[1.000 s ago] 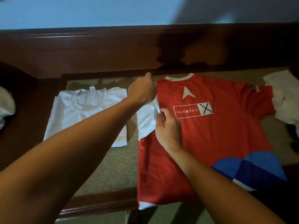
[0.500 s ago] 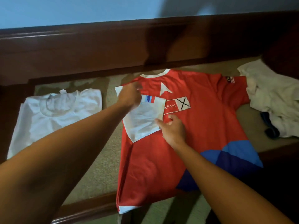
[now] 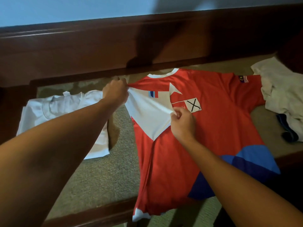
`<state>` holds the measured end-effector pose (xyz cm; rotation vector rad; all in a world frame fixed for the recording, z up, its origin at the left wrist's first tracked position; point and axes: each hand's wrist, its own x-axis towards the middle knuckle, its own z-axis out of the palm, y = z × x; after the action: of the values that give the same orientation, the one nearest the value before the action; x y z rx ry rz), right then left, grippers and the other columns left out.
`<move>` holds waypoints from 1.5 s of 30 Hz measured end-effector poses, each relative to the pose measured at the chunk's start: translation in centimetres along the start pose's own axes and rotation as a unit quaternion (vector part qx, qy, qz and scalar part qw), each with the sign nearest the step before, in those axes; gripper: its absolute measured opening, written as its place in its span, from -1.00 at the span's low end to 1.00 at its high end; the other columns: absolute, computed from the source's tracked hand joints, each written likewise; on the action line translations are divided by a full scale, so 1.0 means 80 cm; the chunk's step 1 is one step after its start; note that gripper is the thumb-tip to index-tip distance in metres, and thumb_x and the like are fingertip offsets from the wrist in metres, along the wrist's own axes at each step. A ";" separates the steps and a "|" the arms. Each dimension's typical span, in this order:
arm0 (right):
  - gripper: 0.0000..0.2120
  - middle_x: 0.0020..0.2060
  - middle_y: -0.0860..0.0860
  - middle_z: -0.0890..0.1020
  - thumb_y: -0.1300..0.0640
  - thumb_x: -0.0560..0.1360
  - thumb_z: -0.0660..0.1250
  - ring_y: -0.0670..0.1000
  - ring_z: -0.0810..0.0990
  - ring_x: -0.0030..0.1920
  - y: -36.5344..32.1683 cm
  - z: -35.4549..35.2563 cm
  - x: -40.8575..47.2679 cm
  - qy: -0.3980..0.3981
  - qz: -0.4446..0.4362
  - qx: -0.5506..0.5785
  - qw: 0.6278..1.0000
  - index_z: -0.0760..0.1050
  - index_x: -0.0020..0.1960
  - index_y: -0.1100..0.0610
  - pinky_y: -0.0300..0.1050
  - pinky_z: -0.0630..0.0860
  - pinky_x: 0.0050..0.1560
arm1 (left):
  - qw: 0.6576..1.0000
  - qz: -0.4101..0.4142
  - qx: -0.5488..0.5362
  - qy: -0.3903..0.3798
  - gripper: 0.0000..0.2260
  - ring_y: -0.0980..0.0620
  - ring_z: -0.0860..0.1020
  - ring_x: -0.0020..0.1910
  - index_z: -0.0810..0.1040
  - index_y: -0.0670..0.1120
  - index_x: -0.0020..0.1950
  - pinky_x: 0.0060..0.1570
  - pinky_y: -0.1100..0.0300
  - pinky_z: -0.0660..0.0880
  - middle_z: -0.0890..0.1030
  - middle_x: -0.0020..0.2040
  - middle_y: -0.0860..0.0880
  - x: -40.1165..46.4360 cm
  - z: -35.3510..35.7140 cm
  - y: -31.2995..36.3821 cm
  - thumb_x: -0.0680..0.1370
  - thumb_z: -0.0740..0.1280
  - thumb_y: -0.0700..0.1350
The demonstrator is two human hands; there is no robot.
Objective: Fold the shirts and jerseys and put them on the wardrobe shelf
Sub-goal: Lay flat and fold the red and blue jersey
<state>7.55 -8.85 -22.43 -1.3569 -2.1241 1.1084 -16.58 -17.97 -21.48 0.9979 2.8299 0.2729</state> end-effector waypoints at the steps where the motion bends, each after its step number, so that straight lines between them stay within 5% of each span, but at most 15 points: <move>1: -0.79 -0.08 0.05 0.67 0.26 0.53 0.32 0.11 0.61 -0.01 0.001 -0.001 0.007 0.010 -0.007 -0.010 1.000 0.65 0.12 0.18 -0.03 0.53 0.05 | 1.000 0.000 -0.008 0.008 -0.74 -0.34 0.54 0.15 0.53 -0.15 0.28 0.05 -0.15 0.49 0.50 0.20 -0.21 0.001 0.001 -0.002 0.66 0.22 -0.07; 7: -0.63 0.15 0.05 0.63 0.02 0.50 0.33 0.16 0.60 0.16 0.014 -0.004 0.017 -0.074 0.044 -0.158 0.984 0.55 0.30 0.04 0.08 0.56 0.17 | 0.998 0.009 -0.055 -0.016 -0.73 -0.33 0.53 0.15 0.51 -0.11 0.23 0.07 -0.15 0.48 0.49 0.25 -0.20 -0.002 0.024 -0.012 0.64 0.23 0.03; 11: -0.59 0.10 0.05 0.64 -0.21 0.52 0.32 0.18 0.60 0.13 0.001 0.001 0.027 -0.057 0.034 -0.209 0.976 0.56 0.19 0.06 0.05 0.55 0.10 | 0.992 -0.006 -0.121 0.027 -0.79 -0.26 0.53 0.11 0.56 -0.11 0.15 0.04 -0.10 0.47 0.51 0.16 -0.15 -0.011 0.028 -0.006 0.63 0.26 -0.02; 17: -0.82 0.08 0.07 0.68 0.07 0.51 0.36 0.18 0.63 0.11 -0.018 0.010 0.060 -0.035 0.052 -0.179 0.982 0.63 0.09 0.04 -0.01 0.54 0.05 | 0.987 -0.004 -0.135 0.081 -0.82 -0.29 0.56 0.06 0.60 -0.12 0.13 0.02 -0.11 0.50 0.54 0.15 -0.15 -0.014 0.026 -0.003 0.62 0.26 -0.10; 23: -0.66 0.11 0.05 0.62 -0.07 0.54 0.38 0.14 0.60 0.11 -0.005 0.005 0.031 -0.045 0.004 -0.159 0.986 0.53 0.23 0.07 0.09 0.56 0.10 | 0.987 -0.015 -0.157 0.024 -0.69 -0.27 0.52 0.21 0.49 -0.04 0.33 0.19 -0.10 0.46 0.46 0.34 -0.11 -0.023 0.031 0.002 0.62 0.29 0.03; 27: -0.73 -0.01 0.02 0.64 -0.15 0.53 0.39 0.14 0.62 0.02 -0.008 -0.009 -0.053 -0.056 -0.043 -0.185 0.980 0.57 0.08 0.02 0.02 0.53 -0.05 | 0.984 0.097 -0.077 0.130 -0.73 -0.30 0.49 0.13 0.54 -0.13 0.23 0.10 -0.07 0.44 0.51 0.21 -0.24 -0.099 0.026 0.025 0.59 0.29 -0.02; 32: -0.56 -0.15 0.07 0.70 -0.33 0.47 0.33 0.22 0.66 -0.05 -0.010 -0.016 -0.193 -0.142 -0.031 -0.256 0.956 0.61 -0.11 0.07 0.02 0.51 -0.14 | 0.975 0.076 -0.078 -0.195 -0.67 -0.20 0.62 0.01 0.62 -0.07 -0.02 -0.10 0.04 0.52 0.65 0.00 -0.15 -0.223 0.016 0.066 0.53 0.29 0.19; 35: -0.49 -0.13 0.11 0.71 -0.38 0.46 0.29 0.25 0.67 -0.07 0.003 -0.018 -0.250 -0.159 -0.049 -0.290 0.942 0.61 -0.07 0.08 0.04 0.52 -0.15 | 0.969 0.062 -0.022 -0.239 -0.61 -0.19 0.61 -0.08 0.48 -0.08 -0.23 -0.19 0.07 0.44 0.64 -0.07 -0.15 -0.282 0.020 0.066 0.50 0.33 0.24; 40: -0.47 -0.11 0.04 0.72 -0.41 0.49 0.24 0.19 0.69 -0.06 0.030 -0.016 -0.311 -0.169 -0.090 -0.331 0.924 0.63 -0.03 0.05 0.01 0.52 -0.11 | 0.971 0.019 -0.018 -0.237 -0.68 -0.16 0.60 -0.07 0.56 -0.08 -0.08 -0.20 0.08 0.39 0.63 -0.04 -0.12 -0.341 0.020 0.058 0.47 0.41 0.18; 45: -0.55 -0.02 0.14 0.69 -0.30 0.53 0.29 0.26 0.65 0.04 0.032 -0.020 -0.325 -0.160 -0.079 -0.301 0.937 0.64 0.05 0.08 0.03 0.49 -0.01 | 0.942 -0.076 -0.141 -0.294 -0.68 -0.05 0.70 -0.27 0.64 -0.16 -0.16 -0.25 0.09 0.65 0.70 -0.28 -0.08 -0.359 0.011 0.058 0.46 0.53 0.10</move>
<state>21.99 -30.60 -21.13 -1.2629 -2.9209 0.6652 8.63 -32.45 -19.64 0.6538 2.2277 0.2933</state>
